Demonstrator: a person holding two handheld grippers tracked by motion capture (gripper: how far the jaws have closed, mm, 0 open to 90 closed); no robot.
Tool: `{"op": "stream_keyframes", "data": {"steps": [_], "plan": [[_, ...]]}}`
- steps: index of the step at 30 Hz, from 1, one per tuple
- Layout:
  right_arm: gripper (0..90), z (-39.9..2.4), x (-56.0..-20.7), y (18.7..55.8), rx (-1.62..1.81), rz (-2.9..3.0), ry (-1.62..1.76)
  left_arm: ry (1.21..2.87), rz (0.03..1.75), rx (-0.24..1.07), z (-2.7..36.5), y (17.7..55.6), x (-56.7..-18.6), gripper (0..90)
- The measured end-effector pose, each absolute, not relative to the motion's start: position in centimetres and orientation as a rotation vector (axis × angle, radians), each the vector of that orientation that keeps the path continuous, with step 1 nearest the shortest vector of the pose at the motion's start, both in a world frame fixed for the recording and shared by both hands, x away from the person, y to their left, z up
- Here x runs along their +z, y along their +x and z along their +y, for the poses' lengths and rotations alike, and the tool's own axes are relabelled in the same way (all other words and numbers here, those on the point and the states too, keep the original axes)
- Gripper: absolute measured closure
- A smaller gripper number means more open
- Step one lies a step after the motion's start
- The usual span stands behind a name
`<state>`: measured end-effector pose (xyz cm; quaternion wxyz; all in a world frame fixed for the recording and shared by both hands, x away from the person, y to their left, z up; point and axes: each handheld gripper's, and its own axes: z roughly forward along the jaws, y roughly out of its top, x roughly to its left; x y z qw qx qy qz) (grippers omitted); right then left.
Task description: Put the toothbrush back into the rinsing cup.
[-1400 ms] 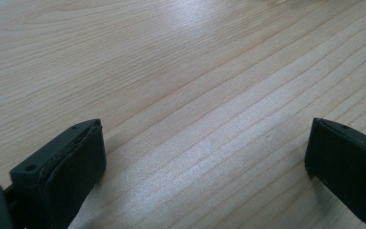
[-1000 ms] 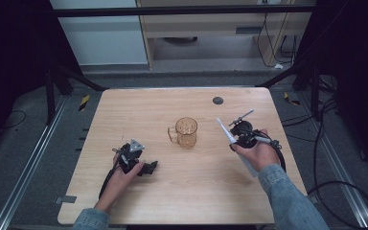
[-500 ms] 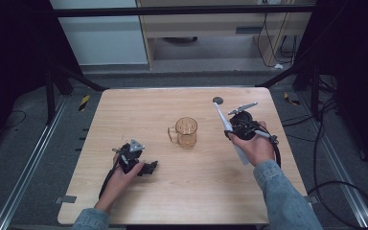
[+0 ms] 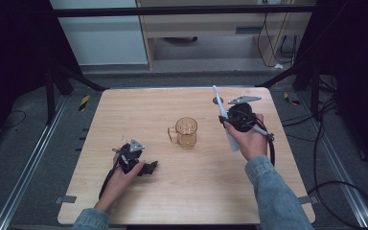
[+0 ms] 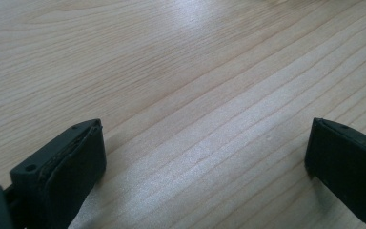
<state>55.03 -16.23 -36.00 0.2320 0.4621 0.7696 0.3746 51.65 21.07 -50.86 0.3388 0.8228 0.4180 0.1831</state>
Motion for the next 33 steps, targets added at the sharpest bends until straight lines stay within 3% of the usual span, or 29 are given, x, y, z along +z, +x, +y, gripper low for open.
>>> {"op": "stream_keyframes", "data": {"steps": [18,33], "plan": [[67.1,-14.4,-34.1,55.1,1.250,1.913,1.208,2.144,1.087,0.477,21.1,51.6,-50.9,0.0],[67.1,-9.9,-32.7,56.1,1.377,1.755,1.182,2.145,1.084,0.476,21.1,51.6,-50.9,0.0]]}}
